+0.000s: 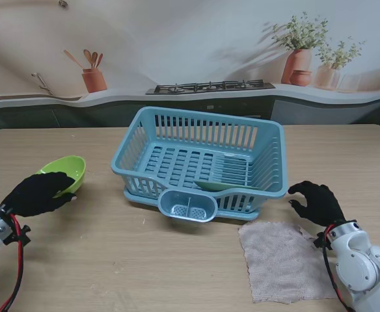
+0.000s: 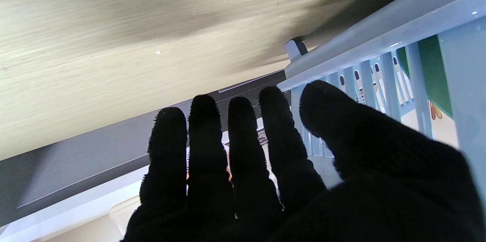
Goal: Clear dishes and wipe the table
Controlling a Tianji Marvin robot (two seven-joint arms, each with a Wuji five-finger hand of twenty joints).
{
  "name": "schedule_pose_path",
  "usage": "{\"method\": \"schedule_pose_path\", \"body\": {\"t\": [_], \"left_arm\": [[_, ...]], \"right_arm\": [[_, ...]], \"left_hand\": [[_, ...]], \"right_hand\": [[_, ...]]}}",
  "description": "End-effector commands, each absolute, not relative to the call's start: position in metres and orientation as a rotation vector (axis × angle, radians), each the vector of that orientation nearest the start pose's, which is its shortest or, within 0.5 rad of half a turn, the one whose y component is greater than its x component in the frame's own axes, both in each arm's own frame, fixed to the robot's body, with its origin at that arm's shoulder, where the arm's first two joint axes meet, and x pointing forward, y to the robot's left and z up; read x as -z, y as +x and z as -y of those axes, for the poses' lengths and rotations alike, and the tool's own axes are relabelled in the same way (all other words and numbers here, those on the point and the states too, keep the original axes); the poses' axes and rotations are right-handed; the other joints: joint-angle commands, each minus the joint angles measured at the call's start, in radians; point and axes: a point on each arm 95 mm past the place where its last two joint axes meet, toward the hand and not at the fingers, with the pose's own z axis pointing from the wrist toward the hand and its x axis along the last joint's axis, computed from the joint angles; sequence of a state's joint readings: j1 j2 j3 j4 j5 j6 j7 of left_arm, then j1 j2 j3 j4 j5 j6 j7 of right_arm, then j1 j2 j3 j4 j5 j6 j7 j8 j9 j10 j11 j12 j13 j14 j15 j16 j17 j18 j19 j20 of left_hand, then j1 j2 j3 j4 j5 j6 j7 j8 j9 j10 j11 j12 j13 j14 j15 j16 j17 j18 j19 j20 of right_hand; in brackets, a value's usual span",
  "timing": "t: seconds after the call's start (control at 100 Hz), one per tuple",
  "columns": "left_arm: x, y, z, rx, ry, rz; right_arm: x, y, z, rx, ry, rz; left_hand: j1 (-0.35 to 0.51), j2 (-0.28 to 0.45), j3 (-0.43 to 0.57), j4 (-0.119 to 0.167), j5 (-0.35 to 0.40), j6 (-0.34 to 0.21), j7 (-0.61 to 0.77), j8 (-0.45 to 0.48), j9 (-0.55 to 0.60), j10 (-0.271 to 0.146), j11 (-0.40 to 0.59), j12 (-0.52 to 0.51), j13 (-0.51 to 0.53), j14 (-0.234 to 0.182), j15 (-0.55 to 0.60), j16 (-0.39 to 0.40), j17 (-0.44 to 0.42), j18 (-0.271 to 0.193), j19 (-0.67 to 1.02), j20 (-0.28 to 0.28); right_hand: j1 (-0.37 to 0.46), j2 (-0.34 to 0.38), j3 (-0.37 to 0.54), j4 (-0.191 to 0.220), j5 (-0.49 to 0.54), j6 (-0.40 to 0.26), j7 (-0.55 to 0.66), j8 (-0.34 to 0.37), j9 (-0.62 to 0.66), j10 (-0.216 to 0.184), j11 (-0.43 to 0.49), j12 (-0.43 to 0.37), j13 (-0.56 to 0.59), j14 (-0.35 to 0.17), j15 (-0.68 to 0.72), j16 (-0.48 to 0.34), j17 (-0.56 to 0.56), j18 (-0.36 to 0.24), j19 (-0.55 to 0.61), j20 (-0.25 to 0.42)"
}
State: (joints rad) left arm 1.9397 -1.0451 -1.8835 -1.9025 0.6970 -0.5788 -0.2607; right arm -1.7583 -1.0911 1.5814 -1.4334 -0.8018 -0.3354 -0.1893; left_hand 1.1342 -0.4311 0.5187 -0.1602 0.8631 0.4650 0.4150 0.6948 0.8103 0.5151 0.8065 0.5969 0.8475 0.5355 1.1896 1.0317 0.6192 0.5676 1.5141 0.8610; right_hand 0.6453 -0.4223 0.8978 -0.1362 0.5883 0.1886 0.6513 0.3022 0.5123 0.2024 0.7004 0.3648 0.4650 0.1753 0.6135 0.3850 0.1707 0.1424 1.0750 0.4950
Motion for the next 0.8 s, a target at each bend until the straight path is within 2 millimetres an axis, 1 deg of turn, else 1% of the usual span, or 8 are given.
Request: {"method": "schedule_pose_path", "body": {"t": [0.0,0.26,0.46,0.63,0.79], "left_arm": [[0.218,0.331,-0.137,1.71,-1.078,-1.571],[0.195,0.36,-0.135,1.823,-1.043,-1.503],[0.175,0.382,-0.128,1.894,-1.026,-1.482],[0.158,0.398,-0.115,1.947,-1.03,-1.484],[0.147,0.41,-0.095,1.996,-1.038,-1.494]], "right_arm": [[0.366,0.355,0.144,-1.576,1.416,-1.218],[0.366,0.355,0.145,-1.574,1.416,-1.215],[0.365,0.355,0.145,-1.574,1.418,-1.212],[0.365,0.354,0.145,-1.574,1.418,-1.207],[0.365,0.354,0.146,-1.573,1.416,-1.203]], "left_hand": [[0.138,0.081,0.126,0.018,0.047,-0.159,0.044,0.015,0.017,0.044,0.022,0.018,0.027,0.071,0.035,0.027,0.108,-0.016,0.135,0.008],[0.132,0.081,0.13,0.018,0.052,-0.17,0.049,0.024,0.022,0.037,0.029,0.018,0.034,0.062,0.04,0.029,0.116,-0.022,0.145,0.006],[0.129,0.08,0.133,0.018,0.055,-0.177,0.051,0.028,0.026,0.032,0.032,0.017,0.04,0.054,0.04,0.028,0.117,-0.025,0.148,0.002],[0.128,0.078,0.135,0.018,0.058,-0.182,0.053,0.034,0.028,0.031,0.034,0.016,0.041,0.052,0.04,0.027,0.117,-0.025,0.15,0.0],[0.128,0.076,0.135,0.018,0.06,-0.187,0.053,0.038,0.032,0.022,0.037,0.017,0.041,0.052,0.04,0.026,0.116,-0.026,0.15,-0.002]], "right_hand": [[-0.027,-0.016,0.027,0.035,0.01,0.013,-0.005,0.004,-0.017,0.0,-0.005,-0.009,-0.031,-0.015,-0.016,-0.005,-0.017,-0.02,-0.02,0.003],[-0.028,-0.016,0.027,0.035,0.012,0.013,-0.005,0.004,-0.014,0.0,-0.005,-0.009,-0.03,-0.016,-0.017,-0.005,-0.017,-0.016,-0.019,0.003],[-0.028,-0.016,0.027,0.034,0.013,0.013,-0.005,0.004,-0.013,0.001,-0.006,-0.009,-0.029,-0.014,-0.017,-0.005,-0.017,-0.018,-0.019,0.003],[-0.027,-0.016,0.027,0.035,0.014,0.013,-0.006,0.004,-0.012,0.001,-0.006,-0.009,-0.029,-0.014,-0.017,-0.005,-0.018,-0.018,-0.02,0.003],[-0.027,-0.016,0.027,0.035,0.015,0.014,-0.007,0.004,-0.011,0.001,-0.006,-0.009,-0.029,-0.014,-0.017,-0.005,-0.019,-0.018,-0.02,0.003]]}}
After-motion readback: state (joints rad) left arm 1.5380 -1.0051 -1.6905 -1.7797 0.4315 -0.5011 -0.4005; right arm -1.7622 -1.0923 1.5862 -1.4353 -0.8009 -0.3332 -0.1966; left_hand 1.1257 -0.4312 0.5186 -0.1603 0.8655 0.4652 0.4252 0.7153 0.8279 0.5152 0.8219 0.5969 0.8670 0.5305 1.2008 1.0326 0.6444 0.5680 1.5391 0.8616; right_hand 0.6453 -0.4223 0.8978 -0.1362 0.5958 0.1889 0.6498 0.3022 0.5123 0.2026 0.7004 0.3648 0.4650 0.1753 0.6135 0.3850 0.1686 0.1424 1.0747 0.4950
